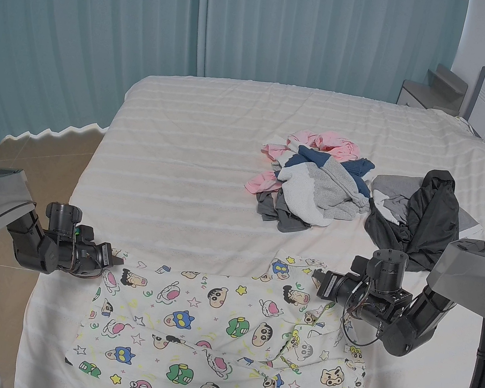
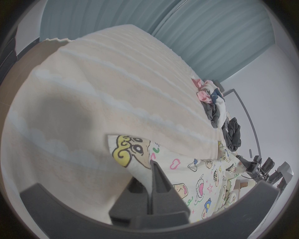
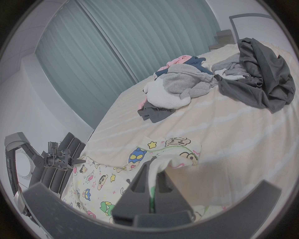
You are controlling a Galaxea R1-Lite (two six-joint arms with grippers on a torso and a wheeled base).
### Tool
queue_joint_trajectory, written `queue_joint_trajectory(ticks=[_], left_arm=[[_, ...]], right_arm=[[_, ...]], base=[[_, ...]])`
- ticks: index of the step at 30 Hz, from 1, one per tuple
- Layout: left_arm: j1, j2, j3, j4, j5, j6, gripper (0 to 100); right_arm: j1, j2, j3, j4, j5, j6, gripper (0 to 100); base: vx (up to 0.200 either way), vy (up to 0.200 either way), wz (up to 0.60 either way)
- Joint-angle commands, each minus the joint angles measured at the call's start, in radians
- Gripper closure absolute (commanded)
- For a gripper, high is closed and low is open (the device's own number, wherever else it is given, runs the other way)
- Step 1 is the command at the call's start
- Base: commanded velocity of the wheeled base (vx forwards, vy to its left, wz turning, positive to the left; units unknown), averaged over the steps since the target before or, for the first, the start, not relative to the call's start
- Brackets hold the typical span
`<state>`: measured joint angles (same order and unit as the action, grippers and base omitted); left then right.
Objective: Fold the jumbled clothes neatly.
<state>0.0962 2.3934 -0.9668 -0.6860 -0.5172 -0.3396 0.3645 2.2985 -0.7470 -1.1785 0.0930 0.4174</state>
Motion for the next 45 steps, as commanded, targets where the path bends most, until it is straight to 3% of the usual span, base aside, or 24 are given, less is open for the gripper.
queue_joint_trajectory(ticks=[1,10,25,34,45], left_arm=[[0.025,-0.053,0.042,-0.032,0.000,-0.001,100],[0.033,-0.119,0.180,-0.247,0.000,-0.007,100],[0.066,-0.195,0.215,-0.259,0.000,-0.010,100],[0.068,-0.244,0.335,-0.307,-0.009,-0.001,100],[0.068,-0.243,0.519,-0.423,-0.015,0.082,100]], right_arm=[[0.001,0.002,0.003,-0.023,-0.012,0.004,100],[-0.004,-0.001,0.011,-0.070,-0.012,0.041,100],[-0.050,-0.031,0.041,-0.078,-0.004,0.047,100],[-0.033,-0.059,0.155,-0.121,0.057,0.037,100],[-0.035,-0.048,0.307,-0.257,0.093,-0.066,100]], base=[[0.000,0.000,0.00],[0.000,0.000,0.00],[0.000,0.000,0.00],[0.000,0.000,0.00],[0.000,0.000,0.00]])
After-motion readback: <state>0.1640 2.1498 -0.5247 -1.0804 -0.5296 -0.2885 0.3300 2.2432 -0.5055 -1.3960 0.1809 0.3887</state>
